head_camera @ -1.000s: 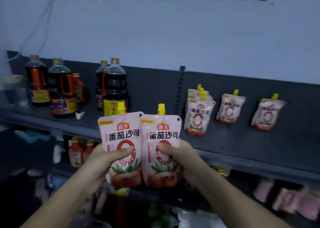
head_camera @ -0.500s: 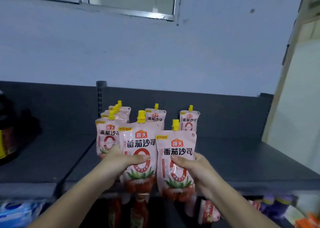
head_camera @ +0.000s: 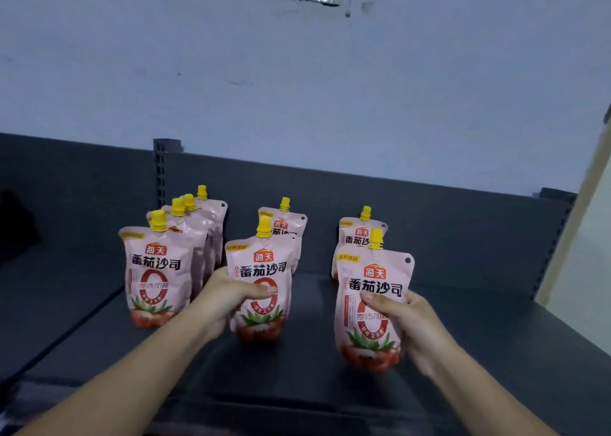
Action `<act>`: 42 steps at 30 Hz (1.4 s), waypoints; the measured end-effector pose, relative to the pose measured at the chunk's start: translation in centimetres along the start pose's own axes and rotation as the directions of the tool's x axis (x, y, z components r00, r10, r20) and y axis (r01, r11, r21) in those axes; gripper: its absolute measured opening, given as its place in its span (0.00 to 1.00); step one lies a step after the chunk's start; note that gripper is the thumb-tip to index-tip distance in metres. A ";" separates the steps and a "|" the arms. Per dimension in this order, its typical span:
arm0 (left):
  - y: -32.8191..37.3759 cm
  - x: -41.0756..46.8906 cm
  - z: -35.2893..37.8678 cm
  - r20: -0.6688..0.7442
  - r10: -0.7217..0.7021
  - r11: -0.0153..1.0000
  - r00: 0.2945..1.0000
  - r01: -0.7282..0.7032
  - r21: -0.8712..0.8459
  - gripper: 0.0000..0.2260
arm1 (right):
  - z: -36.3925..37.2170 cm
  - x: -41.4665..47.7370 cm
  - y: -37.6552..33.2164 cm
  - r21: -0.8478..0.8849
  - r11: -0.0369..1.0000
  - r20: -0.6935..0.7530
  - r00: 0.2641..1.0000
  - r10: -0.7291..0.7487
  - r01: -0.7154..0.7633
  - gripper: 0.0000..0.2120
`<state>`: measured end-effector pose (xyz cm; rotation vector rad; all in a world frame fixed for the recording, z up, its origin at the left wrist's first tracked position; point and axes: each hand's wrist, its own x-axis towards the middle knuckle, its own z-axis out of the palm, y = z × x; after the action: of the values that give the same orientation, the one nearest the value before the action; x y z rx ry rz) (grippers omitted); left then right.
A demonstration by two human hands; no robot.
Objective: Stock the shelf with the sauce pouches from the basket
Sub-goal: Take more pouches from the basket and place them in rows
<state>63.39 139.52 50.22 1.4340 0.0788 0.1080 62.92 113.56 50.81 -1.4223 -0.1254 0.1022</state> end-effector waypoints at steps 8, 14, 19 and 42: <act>-0.6 7.2 -0.5 0.026 -0.054 0.998 0.998 0.053 0.043 0.14 | -0.8 5.4 0.3 -0.015 1.000 -0.018 1.000 -0.014 0.014 0.18; -0.6 9.5 -0.4 0.106 -0.059 0.992 0.993 0.046 0.117 0.15 | -1.9 7.8 1.3 -0.002 1.000 -0.037 0.999 -0.019 0.019 0.17; -0.3 10.5 0.3 0.144 -0.063 0.977 0.988 0.032 0.209 0.16 | -2.3 9.7 1.3 -0.065 0.998 -0.016 1.000 -0.014 0.013 0.24; -3.5 10.7 0.1 -0.159 0.145 0.933 0.977 -0.081 0.351 0.14 | -5.5 11.5 1.6 -0.373 0.928 0.147 0.988 0.055 0.003 0.14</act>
<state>74.10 140.23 46.90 1.7762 0.1718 0.3351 75.15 110.09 48.74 -1.7964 -0.2654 0.2205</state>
